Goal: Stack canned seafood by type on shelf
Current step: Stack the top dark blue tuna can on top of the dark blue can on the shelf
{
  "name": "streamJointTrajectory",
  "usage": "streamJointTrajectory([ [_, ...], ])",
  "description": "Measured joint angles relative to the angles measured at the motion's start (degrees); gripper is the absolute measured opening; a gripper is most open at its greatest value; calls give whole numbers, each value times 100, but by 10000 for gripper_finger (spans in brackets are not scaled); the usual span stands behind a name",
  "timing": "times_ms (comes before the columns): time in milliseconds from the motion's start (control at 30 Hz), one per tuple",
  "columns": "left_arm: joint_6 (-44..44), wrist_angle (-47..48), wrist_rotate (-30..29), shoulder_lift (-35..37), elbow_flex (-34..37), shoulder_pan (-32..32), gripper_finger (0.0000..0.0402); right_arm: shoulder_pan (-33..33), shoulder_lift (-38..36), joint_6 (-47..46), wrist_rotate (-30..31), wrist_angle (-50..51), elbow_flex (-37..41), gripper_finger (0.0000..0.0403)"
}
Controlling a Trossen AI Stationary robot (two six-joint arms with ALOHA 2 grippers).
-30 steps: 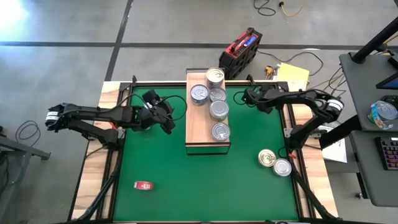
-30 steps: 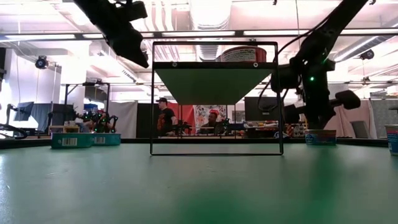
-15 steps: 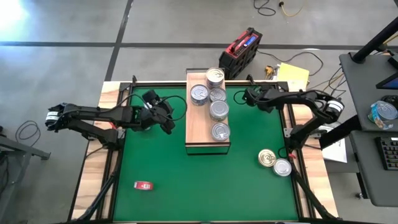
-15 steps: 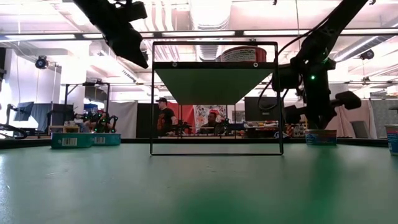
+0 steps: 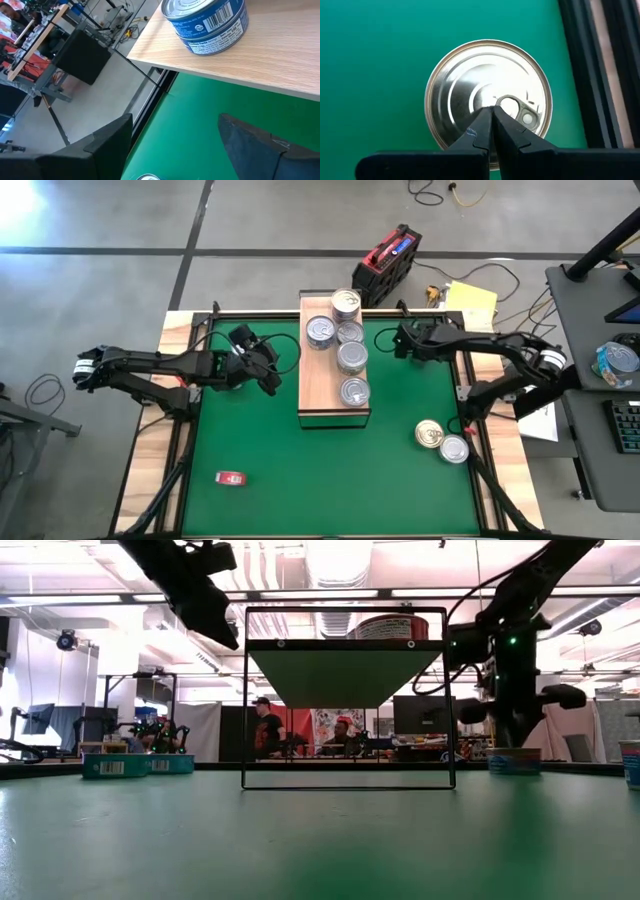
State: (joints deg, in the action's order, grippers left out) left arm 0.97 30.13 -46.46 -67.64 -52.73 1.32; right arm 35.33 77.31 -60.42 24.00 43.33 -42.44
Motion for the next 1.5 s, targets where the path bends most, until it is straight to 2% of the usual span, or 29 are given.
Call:
streamJointTrajectory([
  [133,2,0,7,0,0,0,277,-152,-89,249,-308,48,2,9],
  [433,22,2,7,0,0,0,277,-797,-89,459,-497,46,0,9],
  [900,112,-3,9,0,0,0,277,-1849,-152,316,-1172,157,-2,9],
  [1167,131,-6,10,0,0,0,277,-1954,-435,60,-1183,612,11,9],
  [1500,133,-2,97,0,0,0,277,-2205,-519,-28,-1545,1318,11,9],
])
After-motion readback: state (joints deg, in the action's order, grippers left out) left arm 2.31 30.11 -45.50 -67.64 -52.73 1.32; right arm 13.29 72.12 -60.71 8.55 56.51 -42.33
